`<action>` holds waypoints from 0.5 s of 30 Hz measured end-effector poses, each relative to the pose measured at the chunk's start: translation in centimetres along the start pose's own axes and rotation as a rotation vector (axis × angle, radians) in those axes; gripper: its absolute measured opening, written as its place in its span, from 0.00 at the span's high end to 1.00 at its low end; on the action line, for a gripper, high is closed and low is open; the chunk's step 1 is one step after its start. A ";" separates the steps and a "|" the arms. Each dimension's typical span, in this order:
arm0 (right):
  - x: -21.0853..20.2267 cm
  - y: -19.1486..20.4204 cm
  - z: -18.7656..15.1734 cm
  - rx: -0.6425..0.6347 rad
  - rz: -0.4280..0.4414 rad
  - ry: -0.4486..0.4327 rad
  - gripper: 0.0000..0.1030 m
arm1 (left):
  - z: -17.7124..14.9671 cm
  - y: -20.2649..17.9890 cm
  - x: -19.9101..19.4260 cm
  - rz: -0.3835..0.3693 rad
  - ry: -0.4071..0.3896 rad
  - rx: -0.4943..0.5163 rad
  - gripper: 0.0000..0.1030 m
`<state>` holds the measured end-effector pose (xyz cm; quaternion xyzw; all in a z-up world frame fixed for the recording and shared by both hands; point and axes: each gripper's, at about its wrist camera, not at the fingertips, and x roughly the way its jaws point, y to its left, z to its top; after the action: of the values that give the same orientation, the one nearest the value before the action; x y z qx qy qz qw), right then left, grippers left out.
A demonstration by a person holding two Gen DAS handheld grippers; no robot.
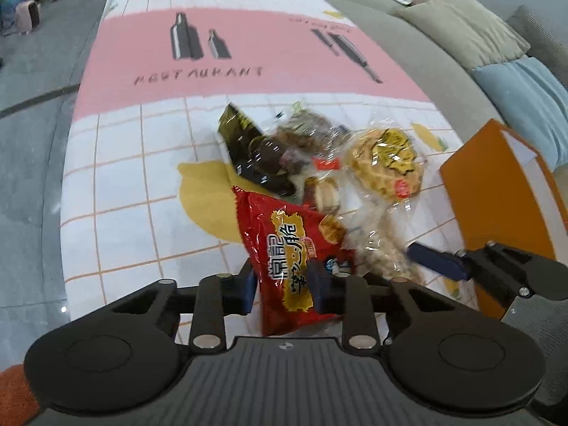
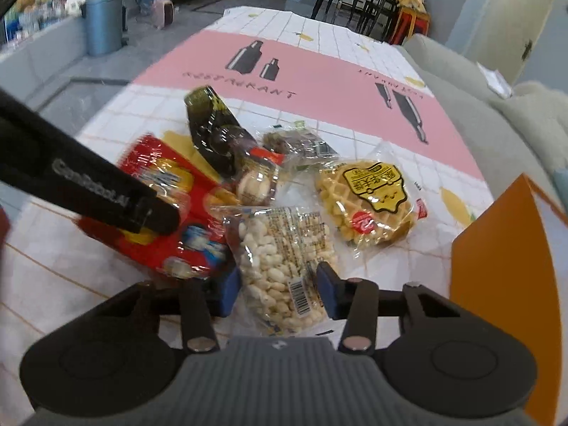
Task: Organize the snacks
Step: 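Grasp the red chip bag with the left tool while the right tool grasps the clear peanut bag, then lift the chip bag and peanut bag with both tools toward the orange box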
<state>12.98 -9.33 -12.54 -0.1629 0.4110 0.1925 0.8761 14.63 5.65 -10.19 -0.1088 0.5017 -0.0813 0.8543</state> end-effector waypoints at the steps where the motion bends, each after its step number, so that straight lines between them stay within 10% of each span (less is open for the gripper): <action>1: -0.4 0.0 0.0 0.006 0.009 -0.003 0.63 | 0.0 -0.3 -0.4 -0.007 -0.009 0.005 0.75; 15: -5.4 -6.3 -2.8 0.547 0.316 0.098 0.71 | -1.3 -6.8 -4.3 -0.038 0.019 0.200 0.88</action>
<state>10.91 -17.21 -9.20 0.1354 0.5093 0.2008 0.8258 11.21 -0.01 -5.37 -0.0319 0.4968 -0.1483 0.8545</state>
